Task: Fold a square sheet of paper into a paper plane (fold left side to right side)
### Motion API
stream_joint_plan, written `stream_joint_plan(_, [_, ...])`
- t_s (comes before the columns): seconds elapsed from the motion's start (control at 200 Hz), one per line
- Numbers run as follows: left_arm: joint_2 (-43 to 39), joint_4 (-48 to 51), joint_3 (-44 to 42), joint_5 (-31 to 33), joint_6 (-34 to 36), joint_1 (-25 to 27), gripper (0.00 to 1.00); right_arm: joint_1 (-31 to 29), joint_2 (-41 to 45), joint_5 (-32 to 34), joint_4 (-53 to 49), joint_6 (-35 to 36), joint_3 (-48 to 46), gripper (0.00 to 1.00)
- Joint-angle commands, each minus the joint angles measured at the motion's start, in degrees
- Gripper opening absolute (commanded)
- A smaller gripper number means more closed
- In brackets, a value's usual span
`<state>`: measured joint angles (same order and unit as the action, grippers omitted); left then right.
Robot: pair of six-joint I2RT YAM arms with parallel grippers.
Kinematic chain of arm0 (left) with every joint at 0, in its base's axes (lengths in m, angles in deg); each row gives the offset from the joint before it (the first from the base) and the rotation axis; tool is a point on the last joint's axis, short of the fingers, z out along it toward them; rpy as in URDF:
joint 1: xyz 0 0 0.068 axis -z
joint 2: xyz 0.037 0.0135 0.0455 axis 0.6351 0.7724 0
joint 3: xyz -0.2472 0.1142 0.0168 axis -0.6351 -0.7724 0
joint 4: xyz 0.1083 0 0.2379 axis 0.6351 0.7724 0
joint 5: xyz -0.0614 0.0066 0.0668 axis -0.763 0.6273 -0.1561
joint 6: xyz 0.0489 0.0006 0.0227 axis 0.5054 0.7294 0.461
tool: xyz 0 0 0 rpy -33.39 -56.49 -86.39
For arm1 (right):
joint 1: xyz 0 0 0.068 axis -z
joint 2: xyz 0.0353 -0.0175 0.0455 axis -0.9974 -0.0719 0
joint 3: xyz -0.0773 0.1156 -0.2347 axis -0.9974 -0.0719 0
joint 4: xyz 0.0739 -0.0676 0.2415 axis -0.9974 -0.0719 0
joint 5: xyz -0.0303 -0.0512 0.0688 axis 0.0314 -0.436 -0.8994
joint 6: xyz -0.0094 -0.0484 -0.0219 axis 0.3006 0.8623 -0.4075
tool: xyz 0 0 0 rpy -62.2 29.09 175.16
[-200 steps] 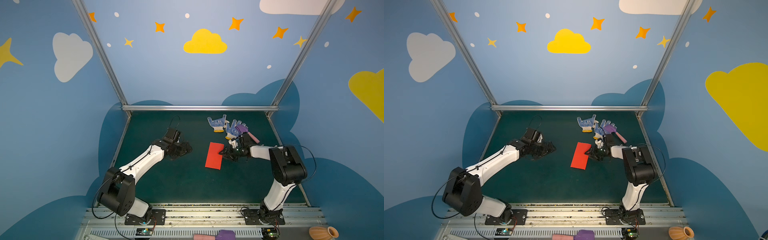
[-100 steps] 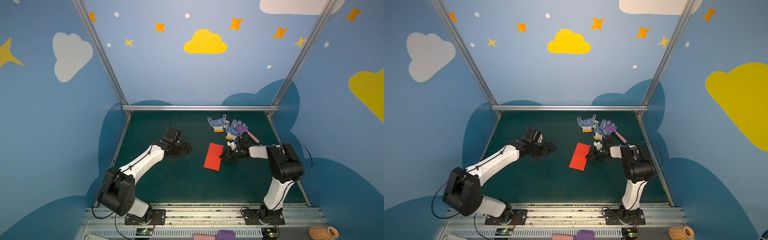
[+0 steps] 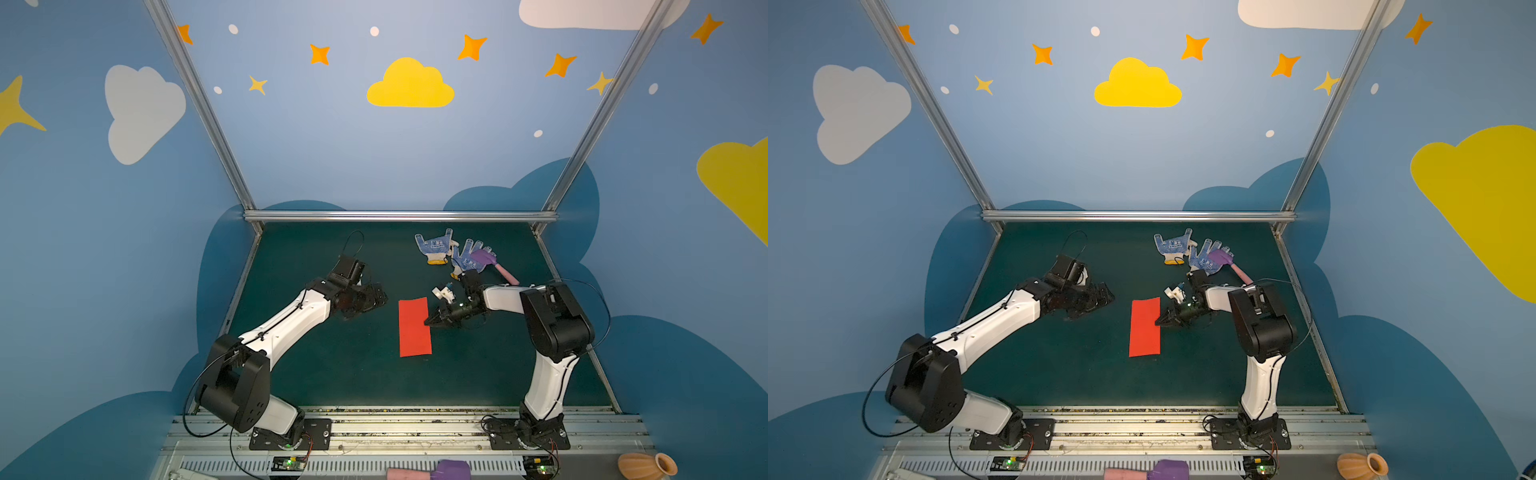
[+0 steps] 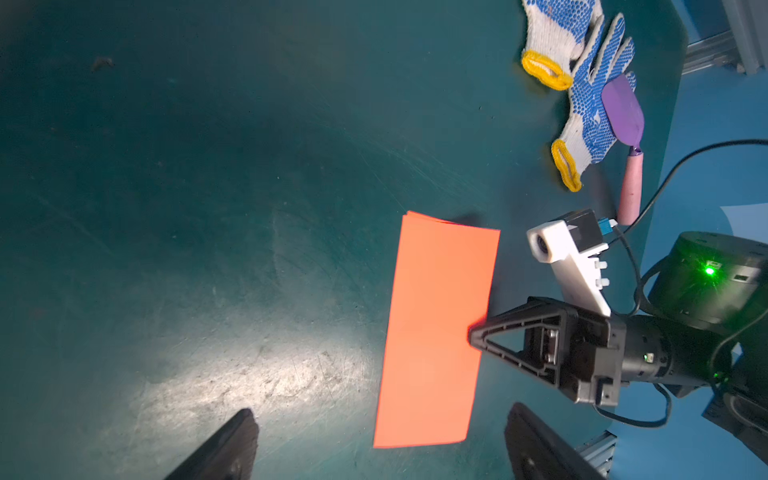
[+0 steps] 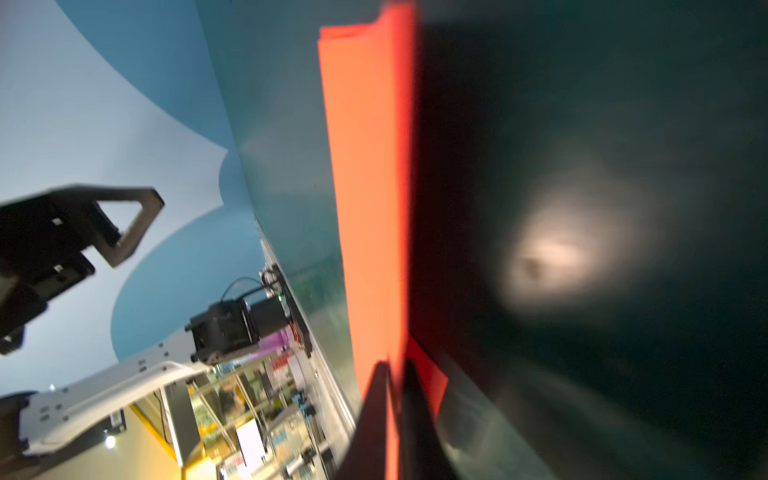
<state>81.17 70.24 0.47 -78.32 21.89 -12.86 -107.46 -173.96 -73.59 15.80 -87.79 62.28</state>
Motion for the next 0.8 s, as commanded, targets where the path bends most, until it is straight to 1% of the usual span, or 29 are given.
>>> stream_joint_plan(0.0, [1.14, 0.37, 1.52, 0.00, 0.25, 0.65, 0.94, -0.87, 0.75, 3.55, -7.75, 4.82, 1.72, 0.43])
stream_joint_plan(0.035, [1.35, 0.35, 1.53, -0.04, 0.22, 0.76, 0.94, -0.75, 2.29, 5.52, -8.13, 4.38, 1.41, 0.50])
stream_joint_plan(0.1, [1.80, 0.33, 1.65, 0.00, 0.25, 1.03, 0.94, -0.81, 5.65, 9.94, -9.61, 4.04, 0.90, 0.55])
stream_joint_plan(0.205, [2.17, -0.05, 1.57, -0.09, 0.33, 1.04, 0.94, -2.14, 11.84, 17.64, -12.44, 3.64, -0.23, 0.55])
stream_joint_plan(0.33, [3.09, -0.72, 1.88, 0.09, 0.43, 0.94, 0.94, -6.87, 16.62, 25.82, -15.98, 3.12, -0.09, 0.52])
stream_joint_plan(0.375, [3.69, -1.01, 2.29, -0.39, 0.66, 0.94, 0.94, -8.75, 17.42, 28.07, -16.58, 2.56, 0.22, 0.46])
stream_joint_plan(0.421, [4.44, -1.36, 2.81, -0.97, 1.01, 0.86, 0.92, -10.48, 17.81, 29.26, -16.38, 1.56, 0.53, 0.34])
stream_joint_plan(0.476, [5.67, -1.35, 3.83, -1.45, 1.62, 0.85, 0.90, -12.35, 17.58, 29.91, -15.95, 0.58, 1.21, 0.23])
stream_joint_plan(0.521, [6.69, -1.31, 4.73, -1.98, 2.24, 0.77, 0.87, -13.69, 16.94, 30.73, -15.79, -0.08, 2.07, 0.15])
stream_joint_plan(0.566, [7.91, -1.33, 5.66, -2.93, 2.99, 0.77, 0.83, -14.71, 16.17, 31.62, -15.52, -0.54, 2.79, 0.09])
stream_joint_plan(0.671, [10.59, -1.39, 8.00, -4.92, 4.10, 0.77, 0.74, -16.13, 13.76, 33.38, -15.13, -1.06, 4.17, 0.00])
stream_joint_plan(0.736, [12.36, -1.44, 9.49, -6.42, 4.92, 0.77, 0.68, -16.21, 12.32, 33.77, -14.43, -1.28, 4.57, 0.00])
stream_joint_plan(0.796, [14.00, -1.46, 10.74, -7.58, 5.60, 0.77, 0.66, -16.21, 10.94, 33.81, -13.89, -1.28, 4.95, 0.00])
